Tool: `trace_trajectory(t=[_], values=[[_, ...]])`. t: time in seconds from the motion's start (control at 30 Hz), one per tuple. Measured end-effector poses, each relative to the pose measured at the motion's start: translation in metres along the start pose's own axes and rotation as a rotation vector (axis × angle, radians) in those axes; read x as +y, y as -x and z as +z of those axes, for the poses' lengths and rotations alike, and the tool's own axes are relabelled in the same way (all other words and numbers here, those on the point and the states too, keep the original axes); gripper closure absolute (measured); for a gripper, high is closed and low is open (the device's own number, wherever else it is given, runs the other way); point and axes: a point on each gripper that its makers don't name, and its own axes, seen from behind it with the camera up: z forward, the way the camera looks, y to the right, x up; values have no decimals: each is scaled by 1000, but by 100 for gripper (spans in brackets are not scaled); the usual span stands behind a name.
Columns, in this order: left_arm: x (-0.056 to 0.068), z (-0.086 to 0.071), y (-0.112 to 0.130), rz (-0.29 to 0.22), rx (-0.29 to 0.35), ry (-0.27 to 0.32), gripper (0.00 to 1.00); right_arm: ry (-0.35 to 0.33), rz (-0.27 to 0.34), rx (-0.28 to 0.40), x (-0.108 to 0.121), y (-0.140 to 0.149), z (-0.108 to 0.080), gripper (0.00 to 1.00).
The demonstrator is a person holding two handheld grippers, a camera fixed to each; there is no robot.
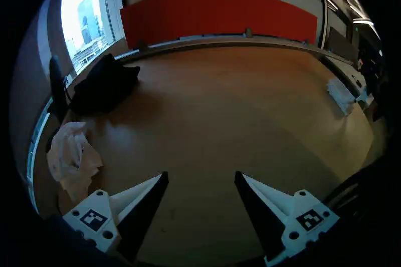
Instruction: Fold towel
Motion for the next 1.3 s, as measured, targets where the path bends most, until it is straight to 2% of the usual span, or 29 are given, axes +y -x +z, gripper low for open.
trace_trajectory(t=[0.6,0.73,0.8,0.93,1.07,1.13,1.2,1.3], values=[[-4,-1,3,3,-3,-9,2,5,11,-25,-5,8,8,96],[-5,-2,2,3,0,-9,1,13,16,-21,-5,8,7,92],[-6,-2,1,2,2,-10,2,17,18,-17,-4,9,5,86],[-7,-2,0,-2,5,-9,2,21,21,-2,-7,10,0,65],[-8,-2,0,-4,9,-6,2,16,32,12,-11,12,-6,30],[-8,-1,-1,-3,10,-4,2,12,38,17,-13,13,-8,16],[-8,-1,-2,-3,12,-2,2,9,44,21,-15,13,-10,11],[-8,-1,-3,-6,14,2,2,11,52,28,-17,12,-13,11]])
